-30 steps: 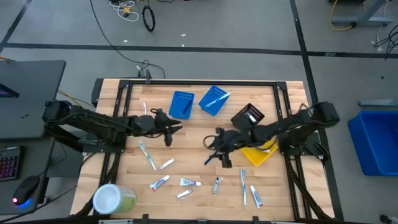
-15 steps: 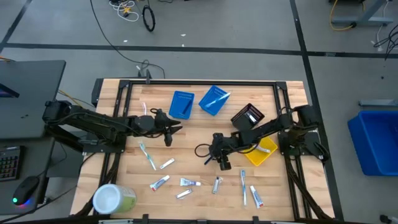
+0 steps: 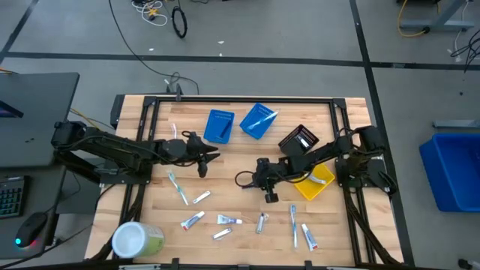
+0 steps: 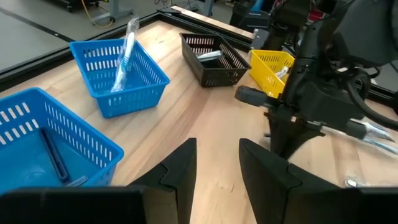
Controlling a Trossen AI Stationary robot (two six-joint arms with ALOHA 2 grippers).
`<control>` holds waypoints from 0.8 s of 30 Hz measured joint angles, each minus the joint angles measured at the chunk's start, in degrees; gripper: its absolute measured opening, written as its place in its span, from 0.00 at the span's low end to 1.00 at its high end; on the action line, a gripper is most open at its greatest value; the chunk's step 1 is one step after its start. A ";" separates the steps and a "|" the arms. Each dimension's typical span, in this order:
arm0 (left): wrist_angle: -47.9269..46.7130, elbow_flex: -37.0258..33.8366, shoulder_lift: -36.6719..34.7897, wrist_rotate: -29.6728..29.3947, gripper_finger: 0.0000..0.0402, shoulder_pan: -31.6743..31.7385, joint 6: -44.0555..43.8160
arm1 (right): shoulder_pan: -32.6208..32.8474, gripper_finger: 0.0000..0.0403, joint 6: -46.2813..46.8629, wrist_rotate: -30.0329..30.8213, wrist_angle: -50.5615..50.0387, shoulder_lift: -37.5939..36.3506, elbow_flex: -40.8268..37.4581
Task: Pick & Place Travel size toiletries
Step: Put the blue razor into the left blue basket
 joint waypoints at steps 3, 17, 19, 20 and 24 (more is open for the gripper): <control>-0.04 0.00 0.00 4.08 0.32 0.02 0.34 | -0.39 0.08 -0.56 4.13 0.37 -0.19 1.83; 16.44 0.10 16.33 13.16 0.38 -0.16 0.51 | -1.31 0.08 -4.05 9.95 9.85 -0.42 3.85; 19.20 0.72 20.05 13.62 0.41 -0.20 0.70 | -1.28 0.08 -3.58 9.92 9.78 -0.42 3.83; 19.61 1.47 21.66 14.11 0.42 -0.20 0.70 | -1.25 0.08 -3.56 9.91 9.70 -0.42 3.85; 19.50 4.37 27.54 15.86 0.46 -0.46 2.98 | -1.24 0.08 -3.43 9.86 10.27 -0.42 3.85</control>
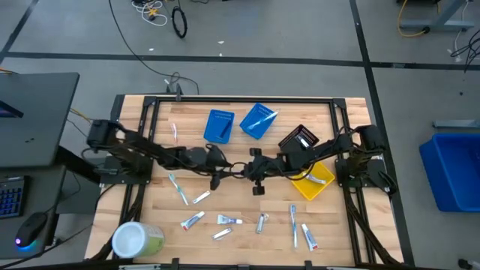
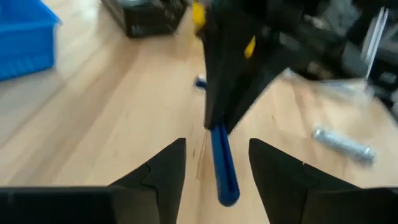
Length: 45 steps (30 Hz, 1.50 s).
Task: Pick & Place Travel size toiletries
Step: Put the blue razor into the left blue basket
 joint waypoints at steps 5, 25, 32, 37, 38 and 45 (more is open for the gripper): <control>0.04 3.07 4.61 0.12 0.47 -0.92 5.58 | -0.11 0.08 1.82 0.02 -0.01 0.00 0.00; -3.07 3.77 5.36 -3.74 0.14 -1.66 7.83 | -0.22 0.08 3.04 -0.36 0.74 0.00 0.00; -3.01 3.76 5.38 -2.95 0.13 -1.66 7.38 | -0.27 0.09 3.06 -1.45 0.53 0.00 0.05; -2.73 3.76 5.38 -2.77 0.24 -1.68 7.34 | -0.54 0.10 3.11 -1.66 0.20 0.00 0.05; -2.67 3.76 5.38 -3.06 0.25 -1.66 7.35 | -0.60 0.10 3.42 -1.66 0.22 0.00 0.05; -2.15 3.73 5.38 -3.39 0.24 -1.66 7.66 | -1.27 0.10 3.50 -1.83 0.27 0.00 0.05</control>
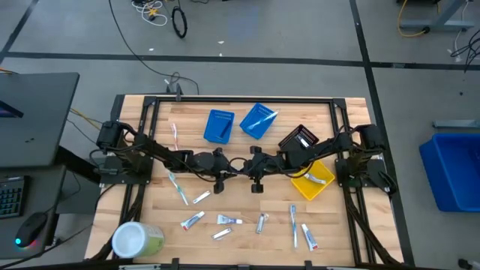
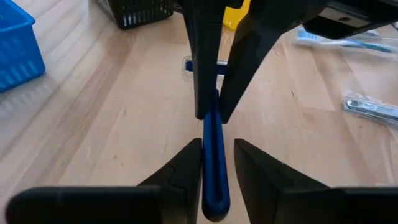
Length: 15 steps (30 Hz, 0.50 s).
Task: Pick & Place Travel size toiletries
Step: Put the blue razor into the left blue basket
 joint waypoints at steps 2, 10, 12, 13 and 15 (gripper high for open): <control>-0.02 0.01 0.00 -0.02 0.20 0.00 0.07 | -0.09 0.10 0.00 -0.23 -0.02 0.00 0.00; -0.13 0.00 0.00 -1.60 0.09 0.00 -0.98 | -0.40 0.10 -0.03 -0.46 0.02 0.00 0.00; -0.13 -0.02 0.00 -2.07 0.10 -0.02 -1.34 | -0.40 0.11 -0.03 -0.22 0.29 0.00 0.00; -0.13 -0.02 0.00 -2.19 0.11 -0.02 -1.39 | -0.40 0.12 -0.04 -0.20 0.42 0.00 0.00; -0.13 -0.02 0.00 -2.33 0.12 -0.02 -1.41 | -0.40 0.16 -0.10 -0.09 0.50 0.00 0.00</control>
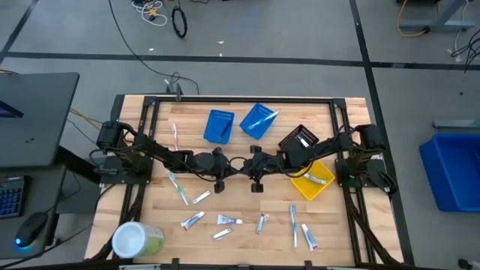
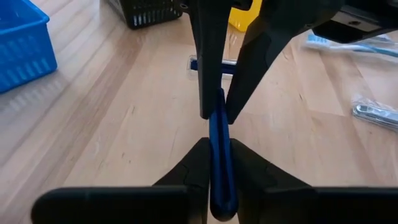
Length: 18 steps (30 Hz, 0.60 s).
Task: Pick & Place Travel size toiletries
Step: Put the blue razor into the left blue basket
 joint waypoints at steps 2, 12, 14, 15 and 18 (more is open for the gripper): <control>-0.15 0.00 0.00 -0.20 0.11 0.01 -0.11 | 0.00 0.21 -1.21 0.02 0.67 -0.15 0.00; -5.59 0.00 -5.14 -13.19 0.09 1.94 -4.45 | 0.07 0.46 -4.01 13.38 -3.32 -11.22 0.02; -10.46 0.04 -8.35 -19.49 0.09 3.21 -7.73 | 0.02 0.48 -2.55 15.02 -3.85 -13.61 0.02; -13.64 -0.08 -10.28 -22.63 0.09 3.92 -8.59 | 0.00 0.49 -1.70 15.54 -4.73 -14.72 0.02; -20.93 0.00 -15.02 -29.35 0.09 6.75 -10.76 | -0.09 0.51 0.01 15.50 -4.59 -16.46 0.04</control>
